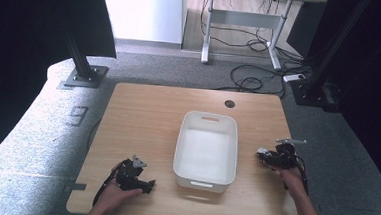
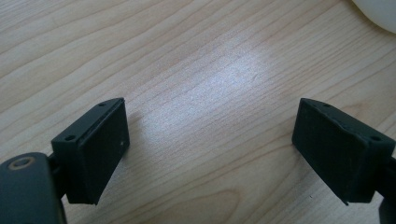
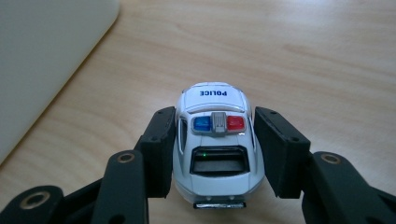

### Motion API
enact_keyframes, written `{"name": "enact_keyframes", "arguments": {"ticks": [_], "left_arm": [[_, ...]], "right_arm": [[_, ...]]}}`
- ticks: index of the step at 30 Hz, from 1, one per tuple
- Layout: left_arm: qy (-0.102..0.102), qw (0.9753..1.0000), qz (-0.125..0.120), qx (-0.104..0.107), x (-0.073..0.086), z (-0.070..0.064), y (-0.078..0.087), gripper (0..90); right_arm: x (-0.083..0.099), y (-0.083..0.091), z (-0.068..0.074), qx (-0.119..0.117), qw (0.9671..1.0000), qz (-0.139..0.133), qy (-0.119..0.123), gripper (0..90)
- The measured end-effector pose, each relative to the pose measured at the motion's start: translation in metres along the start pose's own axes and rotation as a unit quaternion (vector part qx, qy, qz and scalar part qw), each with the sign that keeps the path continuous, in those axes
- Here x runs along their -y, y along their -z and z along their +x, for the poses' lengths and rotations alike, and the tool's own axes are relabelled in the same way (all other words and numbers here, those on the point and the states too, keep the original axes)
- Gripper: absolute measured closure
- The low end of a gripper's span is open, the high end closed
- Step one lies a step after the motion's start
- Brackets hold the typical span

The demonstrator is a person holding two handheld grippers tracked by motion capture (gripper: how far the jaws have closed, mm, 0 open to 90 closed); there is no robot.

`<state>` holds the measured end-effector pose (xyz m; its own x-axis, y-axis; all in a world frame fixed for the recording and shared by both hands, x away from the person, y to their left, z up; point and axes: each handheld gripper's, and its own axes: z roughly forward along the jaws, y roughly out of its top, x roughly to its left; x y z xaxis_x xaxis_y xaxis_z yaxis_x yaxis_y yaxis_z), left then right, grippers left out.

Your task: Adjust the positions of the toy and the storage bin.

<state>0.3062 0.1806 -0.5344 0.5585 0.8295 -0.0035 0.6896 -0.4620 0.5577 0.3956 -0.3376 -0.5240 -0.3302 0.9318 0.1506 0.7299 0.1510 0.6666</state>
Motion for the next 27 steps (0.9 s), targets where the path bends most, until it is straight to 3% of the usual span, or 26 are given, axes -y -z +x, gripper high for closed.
{"name": "enact_keyframes", "arguments": {"ticks": [11,27], "left_arm": [[-0.002,1.0000,0.001,0.001,-0.001,-0.001,0.000,11.3],[-0.005,1.0000,0.003,0.002,-0.001,-0.002,0.000,11.3]], "right_arm": [[0.023,0.013,0.015,-0.012,0.9998,0.012,0.012,50.4],[0.035,0.020,0.039,-0.018,0.9997,0.009,0.011,50.4]]}}
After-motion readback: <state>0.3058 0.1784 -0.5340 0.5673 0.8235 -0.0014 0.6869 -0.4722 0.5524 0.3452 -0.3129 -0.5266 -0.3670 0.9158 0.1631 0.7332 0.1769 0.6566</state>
